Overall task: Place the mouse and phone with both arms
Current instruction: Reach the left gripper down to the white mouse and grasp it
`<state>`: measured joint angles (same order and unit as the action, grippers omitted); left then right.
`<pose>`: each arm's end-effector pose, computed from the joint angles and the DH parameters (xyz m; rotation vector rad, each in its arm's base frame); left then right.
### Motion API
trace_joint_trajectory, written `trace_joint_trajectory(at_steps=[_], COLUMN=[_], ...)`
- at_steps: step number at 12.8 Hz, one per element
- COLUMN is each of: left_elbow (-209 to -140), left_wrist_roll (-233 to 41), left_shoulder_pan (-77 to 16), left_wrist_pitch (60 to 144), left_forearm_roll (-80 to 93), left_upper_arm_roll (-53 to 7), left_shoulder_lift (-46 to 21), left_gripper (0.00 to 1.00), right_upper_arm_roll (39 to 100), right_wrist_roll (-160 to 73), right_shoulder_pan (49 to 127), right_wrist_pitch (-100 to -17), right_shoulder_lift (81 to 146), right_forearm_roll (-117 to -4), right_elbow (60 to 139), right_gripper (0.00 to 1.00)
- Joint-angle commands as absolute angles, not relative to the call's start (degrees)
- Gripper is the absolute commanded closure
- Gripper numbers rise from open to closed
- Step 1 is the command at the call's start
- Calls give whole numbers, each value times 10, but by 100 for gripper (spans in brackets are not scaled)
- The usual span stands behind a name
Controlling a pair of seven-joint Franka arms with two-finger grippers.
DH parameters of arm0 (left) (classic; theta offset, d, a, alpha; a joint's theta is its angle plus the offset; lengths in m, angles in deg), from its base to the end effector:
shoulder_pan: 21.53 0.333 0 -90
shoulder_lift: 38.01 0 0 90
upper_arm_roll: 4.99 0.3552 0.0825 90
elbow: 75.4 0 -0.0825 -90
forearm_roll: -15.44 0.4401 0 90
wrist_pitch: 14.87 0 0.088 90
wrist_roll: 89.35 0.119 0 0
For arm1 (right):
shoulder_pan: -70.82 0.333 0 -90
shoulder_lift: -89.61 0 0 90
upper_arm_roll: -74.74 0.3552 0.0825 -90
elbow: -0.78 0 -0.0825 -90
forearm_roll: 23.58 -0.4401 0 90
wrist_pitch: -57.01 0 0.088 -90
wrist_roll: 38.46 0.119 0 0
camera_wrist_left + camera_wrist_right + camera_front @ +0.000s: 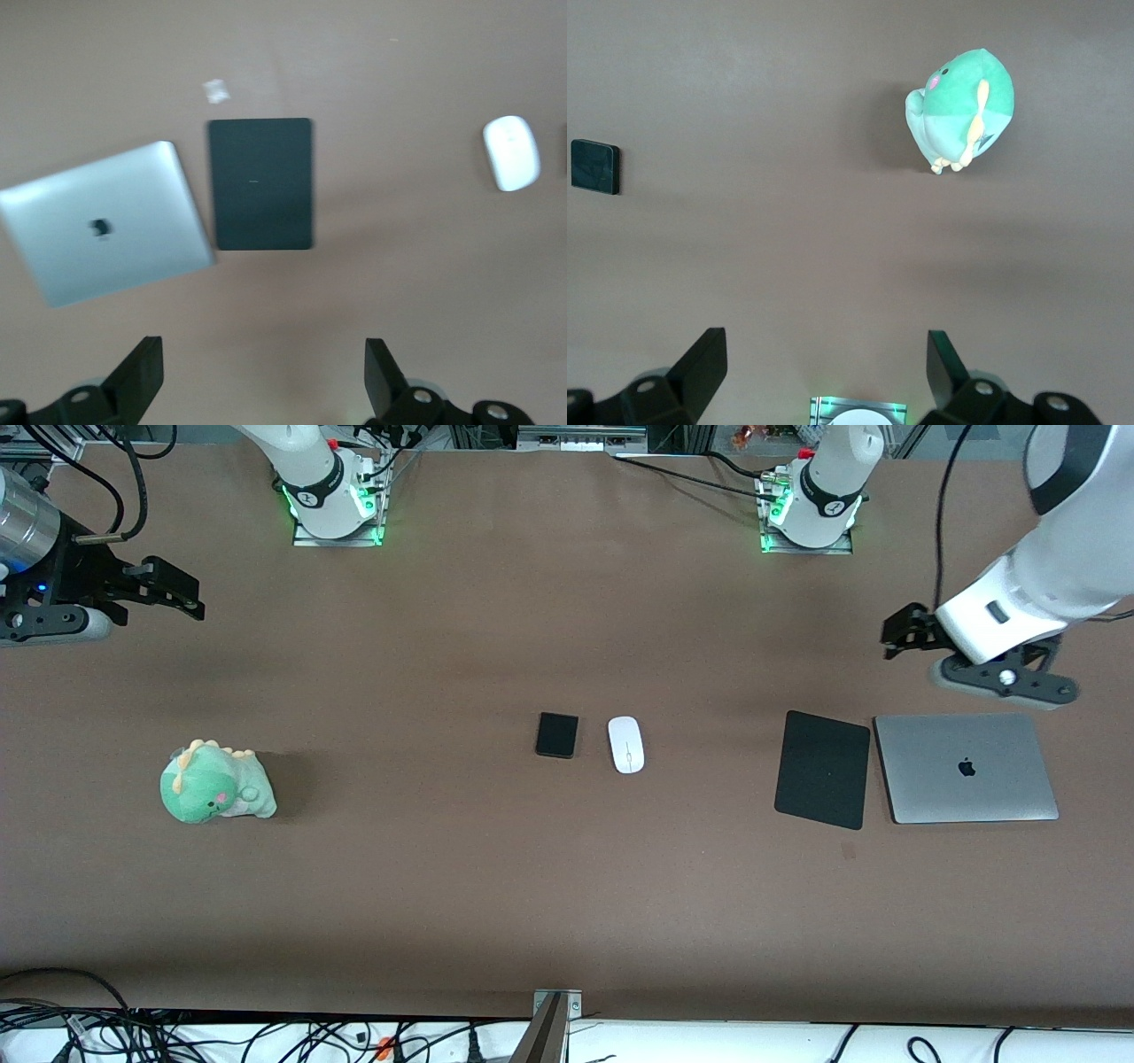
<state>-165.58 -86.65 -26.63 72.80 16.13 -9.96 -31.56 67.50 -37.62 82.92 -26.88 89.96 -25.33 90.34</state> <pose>0.6278 -0.1072 0.5768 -3.1004 0.3480 0.2430 0.5972 0.0549 0.6434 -3.1107 -0.1117 0.1657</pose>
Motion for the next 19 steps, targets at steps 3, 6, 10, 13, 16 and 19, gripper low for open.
trace_joint_trajectory(at_steps=[3,6,10,13,16,19], left_elbow=[-1641,-1643,-1647,-1647,-1652,-1704], left_wrist_roll=[-958,-1016,-1169,-1272,-1347,-1358], left_shoulder_pan=[-271,-323,-400,-444,-479,-482], left_wrist_pitch=[781,854,982,1062,1093,1183], left_forearm_roll=[142,144,168,228,254,255], left_upper_arm_roll=[-167,-170,-169,-169,-169,-169], left_shoulder_lift=[-248,-191,-111,-45,11,19], left_gripper=[0,0,0,0,0,0], right_upper_arm_roll=[675,675,674,674,674,674], right_wrist_roll=[-386,-386,-386,-386,-386,-386], right_shoulder_pan=[828,828,828,827,828,827], right_wrist_pitch=[-263,-264,-264,-264,-264,-263], right_shoulder_lift=[896,898,899,899,899,900], right_forearm_roll=[-248,-248,-248,-248,-247,-247], right_elbow=[899,899,900,900,899,900], right_gripper=[0,0,0,0,0,0])
